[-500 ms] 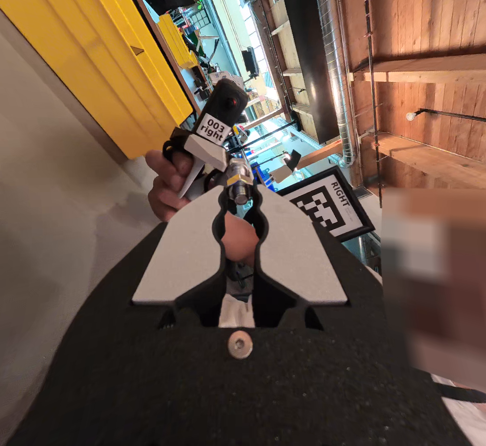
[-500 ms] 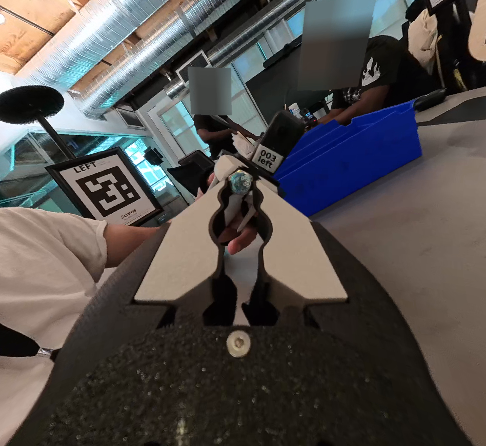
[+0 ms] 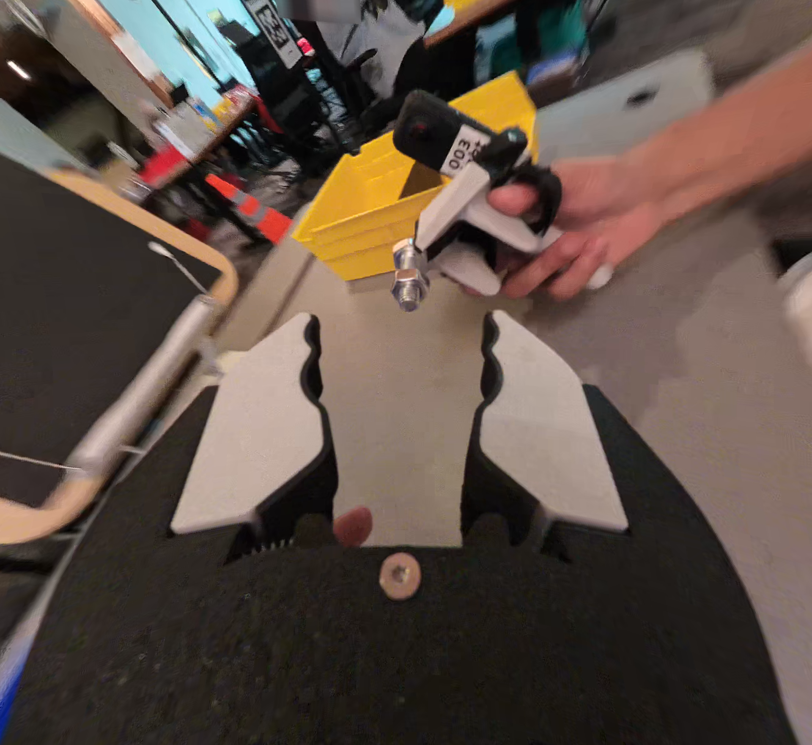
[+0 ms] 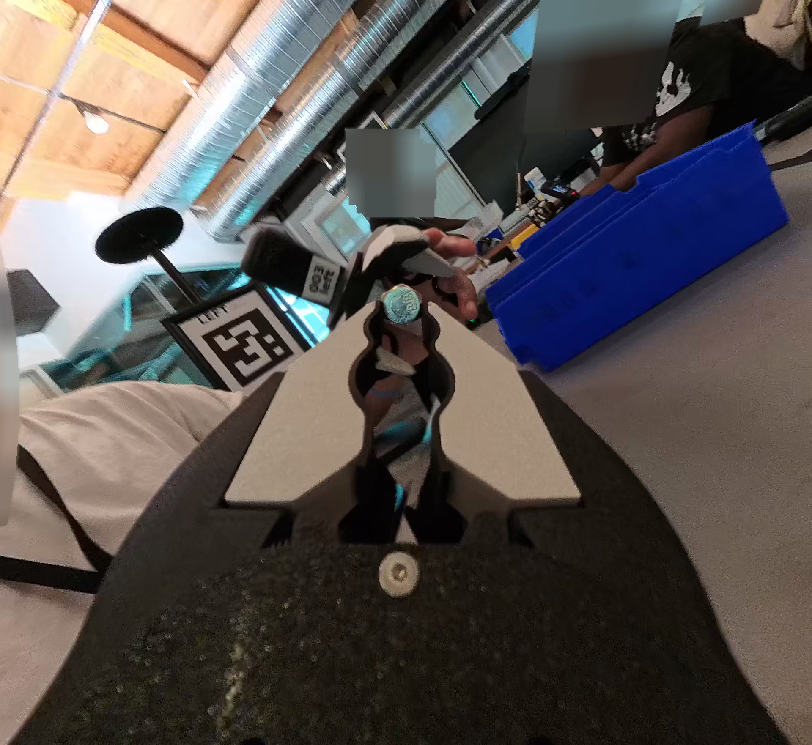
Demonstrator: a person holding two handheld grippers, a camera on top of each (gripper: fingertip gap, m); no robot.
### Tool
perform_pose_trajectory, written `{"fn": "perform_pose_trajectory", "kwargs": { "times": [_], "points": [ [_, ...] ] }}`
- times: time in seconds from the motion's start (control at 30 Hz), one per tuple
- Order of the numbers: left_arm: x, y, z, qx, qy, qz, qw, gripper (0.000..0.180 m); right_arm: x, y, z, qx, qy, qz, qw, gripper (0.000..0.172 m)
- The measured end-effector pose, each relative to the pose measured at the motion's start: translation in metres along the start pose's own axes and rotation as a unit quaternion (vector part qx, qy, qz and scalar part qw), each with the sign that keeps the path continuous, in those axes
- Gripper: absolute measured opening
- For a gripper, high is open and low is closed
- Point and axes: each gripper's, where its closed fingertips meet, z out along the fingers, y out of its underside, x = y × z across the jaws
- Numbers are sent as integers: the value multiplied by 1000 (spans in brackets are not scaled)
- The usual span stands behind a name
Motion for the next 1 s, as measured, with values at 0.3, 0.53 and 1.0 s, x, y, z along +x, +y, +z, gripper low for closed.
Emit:
{"fn": "perform_pose_trajectory", "kwargs": {
  "times": [0.3, 0.53, 1.0],
  "points": [
    [5, -5, 16, -41, -50, 249, 966, 51, -9, 1, 7, 18, -52, 86, 995, 16],
    [2, -8, 14, -23, -24, 164, 986, 18, -9, 4, 7, 9, -52, 87, 995, 16],
    [1, -27, 6, 124, 275, -583, 754, 16, -16, 8, 10, -13, -16, -59, 998, 17]
  ]
}}
